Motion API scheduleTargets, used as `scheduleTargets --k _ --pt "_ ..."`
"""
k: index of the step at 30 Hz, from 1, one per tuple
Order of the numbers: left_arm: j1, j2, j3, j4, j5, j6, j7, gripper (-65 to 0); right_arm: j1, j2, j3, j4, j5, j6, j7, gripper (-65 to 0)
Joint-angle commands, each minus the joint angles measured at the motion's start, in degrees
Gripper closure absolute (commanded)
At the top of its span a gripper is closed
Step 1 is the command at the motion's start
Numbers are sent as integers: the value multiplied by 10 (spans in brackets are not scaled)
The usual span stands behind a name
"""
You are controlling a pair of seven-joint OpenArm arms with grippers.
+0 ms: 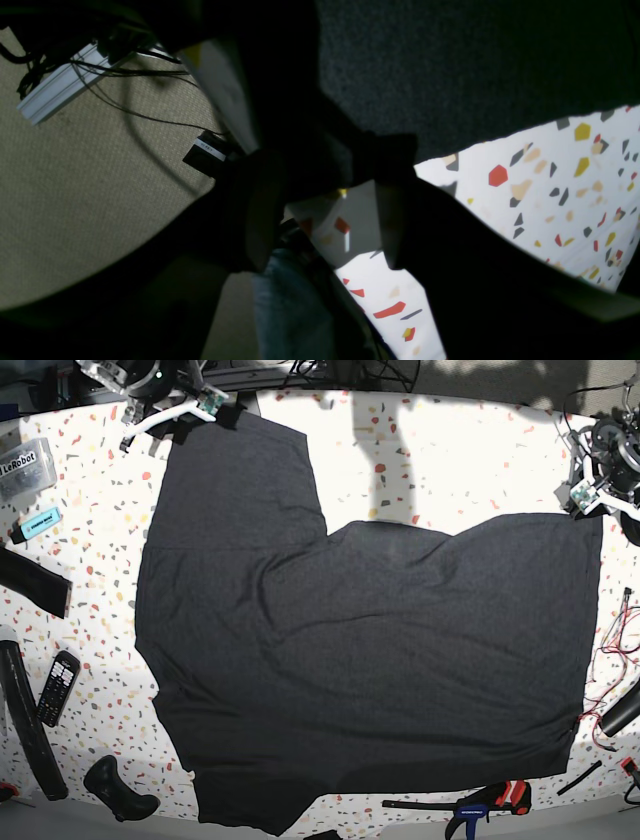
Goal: Fold the T-shirt properly
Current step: 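Grasp the shirt edges with both grippers and lift them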
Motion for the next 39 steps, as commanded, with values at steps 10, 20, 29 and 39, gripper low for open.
scheduleTargets --k 10,20,29,39 --pt "-2 -12 -4 3 0 4 -3 0 14 3 3 -16 -43 -8 15 -46" --pt "-2 -12 -4 3 0 4 -3 0 35 1 3 13 -41 -12 20 0" --pt "-2 -12 -4 3 0 54 -2 0 53 1 3 81 -43 -46 20 0" --pt "-2 -12 -4 3 0 94 -2 0 130 -25 3 81 -38 -127 20 0"
